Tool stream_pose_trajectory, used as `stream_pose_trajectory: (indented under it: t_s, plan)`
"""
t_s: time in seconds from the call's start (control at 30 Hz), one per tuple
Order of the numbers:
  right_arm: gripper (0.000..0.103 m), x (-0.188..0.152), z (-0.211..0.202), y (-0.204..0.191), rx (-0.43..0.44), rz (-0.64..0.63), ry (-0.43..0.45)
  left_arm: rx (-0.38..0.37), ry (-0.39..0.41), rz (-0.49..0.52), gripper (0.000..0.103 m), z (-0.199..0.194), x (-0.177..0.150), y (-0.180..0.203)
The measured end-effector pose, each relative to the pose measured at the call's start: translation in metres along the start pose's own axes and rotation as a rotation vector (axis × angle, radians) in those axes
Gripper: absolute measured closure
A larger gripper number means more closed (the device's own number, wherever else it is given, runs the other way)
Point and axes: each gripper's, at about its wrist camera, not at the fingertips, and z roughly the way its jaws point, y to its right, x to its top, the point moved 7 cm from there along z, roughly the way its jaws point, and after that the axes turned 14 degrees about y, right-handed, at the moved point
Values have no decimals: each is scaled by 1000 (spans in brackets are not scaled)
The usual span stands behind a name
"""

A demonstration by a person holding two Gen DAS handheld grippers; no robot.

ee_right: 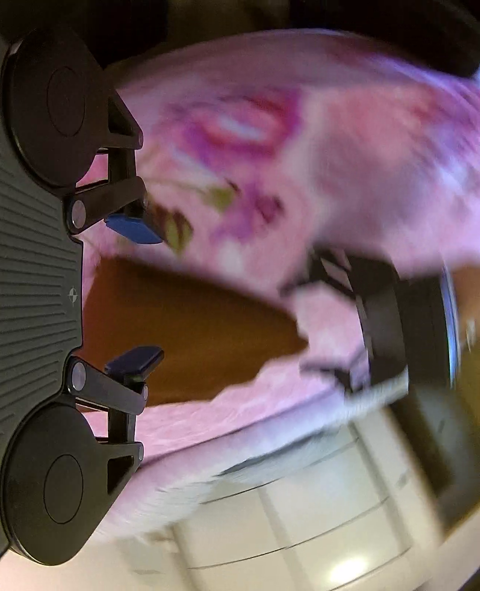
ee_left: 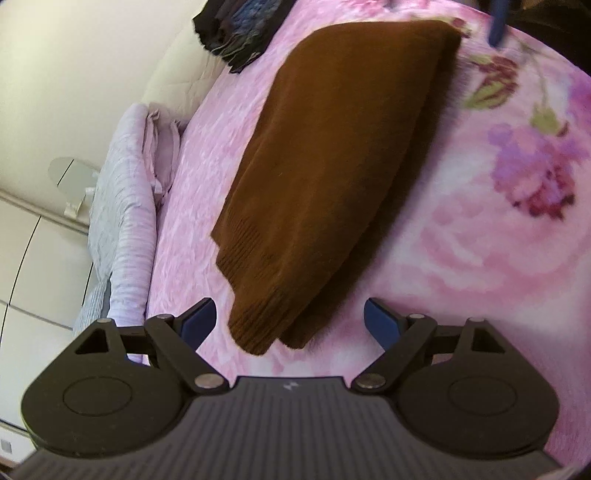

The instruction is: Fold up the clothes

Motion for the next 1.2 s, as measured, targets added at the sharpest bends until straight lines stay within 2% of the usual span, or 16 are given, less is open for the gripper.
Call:
stream_pose_trajectory:
  t_s: [0.13, 0.27, 0.3, 0.33, 0.43, 0.57, 0.67, 0.73, 0.77, 0.8, 0.87, 0.97, 1.0, 1.2]
  plan:
    - [41, 7, 11, -31, 31, -181, -36, 4, 3, 14, 18, -2, -2, -1]
    - [41, 0, 24, -28, 0, -222, -25, 6, 23, 18, 18, -3, -1, 1]
    - [46, -1, 29, -25, 2, -206, -20, 6, 27, 17, 18, -4, -1, 2]
    - [60, -3, 33, -22, 8, -184, -13, 7, 28, 16, 18, -5, 0, 3]
    - [70, 5, 20, -3, 37, -4, 32, 9, 39, 36, 17, -9, 2, 6]
    - [73, 6, -3, 56, 11, 324, 111, 20, 57, 125, 14, -4, 8, 13]
    - [73, -2, -8, 89, 0, 472, 137, 30, 65, 198, 14, 9, 15, 16]
    - [73, -6, -17, 93, -2, 508, 134, 29, 63, 245, 15, 18, 21, 18]
    - [73, -9, -21, 90, 2, 510, 127, 28, 62, 268, 22, 23, 23, 18]
    - [73, -11, -24, 85, 5, 501, 118, 17, 50, 273, 42, 27, 25, 19]
    - [73, -14, -27, 74, 11, 473, 101, -11, 27, 269, 70, 34, 28, 18]
    - [70, -15, -23, 50, 0, 397, 61, -44, 16, 233, 78, 37, 31, 17]
    - [65, -14, -20, 40, 3, 360, 33, -56, 13, 208, 79, 37, 31, 15]
    - [56, -4, 15, -10, -67, 105, -67, -91, 5, 128, 80, 38, 34, 4]
